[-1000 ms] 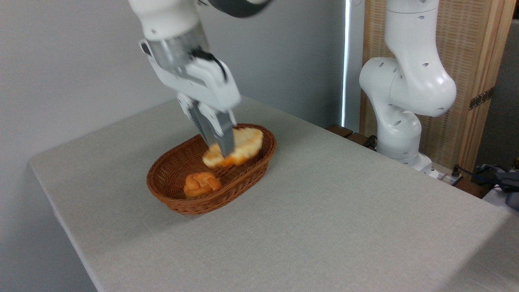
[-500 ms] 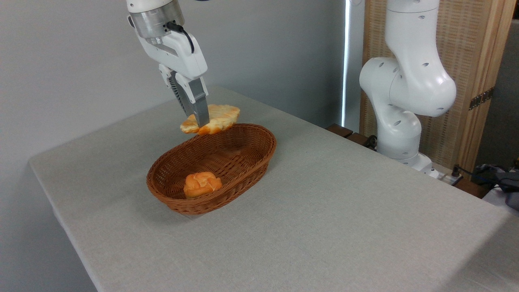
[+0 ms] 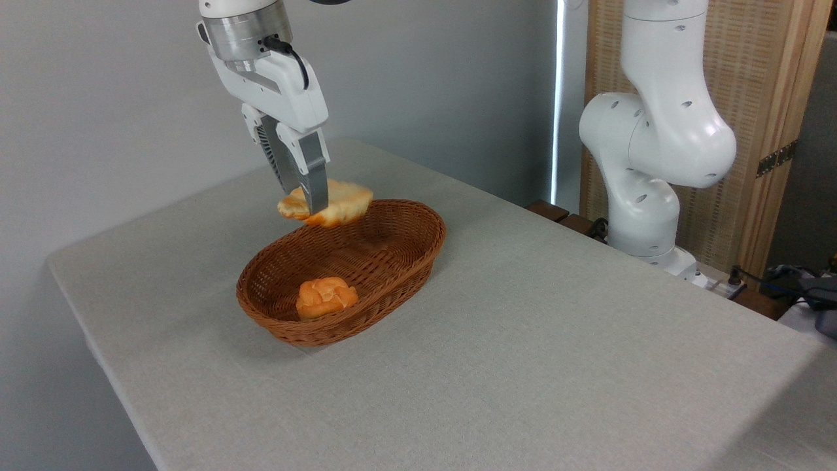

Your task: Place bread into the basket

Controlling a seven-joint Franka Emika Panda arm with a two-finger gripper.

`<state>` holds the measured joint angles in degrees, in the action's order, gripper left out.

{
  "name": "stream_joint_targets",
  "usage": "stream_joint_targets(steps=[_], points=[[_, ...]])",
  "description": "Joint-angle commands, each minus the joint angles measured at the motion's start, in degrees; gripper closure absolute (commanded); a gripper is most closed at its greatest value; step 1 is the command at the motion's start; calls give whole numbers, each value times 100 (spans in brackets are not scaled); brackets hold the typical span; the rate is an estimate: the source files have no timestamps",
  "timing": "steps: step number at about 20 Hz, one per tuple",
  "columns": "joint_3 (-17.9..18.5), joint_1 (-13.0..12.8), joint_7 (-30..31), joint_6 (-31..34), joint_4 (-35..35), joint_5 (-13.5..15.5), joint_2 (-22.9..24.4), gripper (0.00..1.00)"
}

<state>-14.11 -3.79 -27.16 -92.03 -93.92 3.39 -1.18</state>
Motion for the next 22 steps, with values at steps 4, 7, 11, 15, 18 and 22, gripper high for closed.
stream_joint_targets(steps=[4, 7, 11, 15, 18, 22], points=[[31, 10, -105, -43, 58, 57, -5, 0], [127, 27, -114, -96, 76, 22, 3, 0], [898, 19, -526, -114, 84, -5, 38, 0], [1401, 19, -1238, -122, 84, -145, 135, 0], [1700, 19, -1283, -140, 84, -172, 144, 0], [1806, 19, -1240, -105, 84, 65, 188, 0]])
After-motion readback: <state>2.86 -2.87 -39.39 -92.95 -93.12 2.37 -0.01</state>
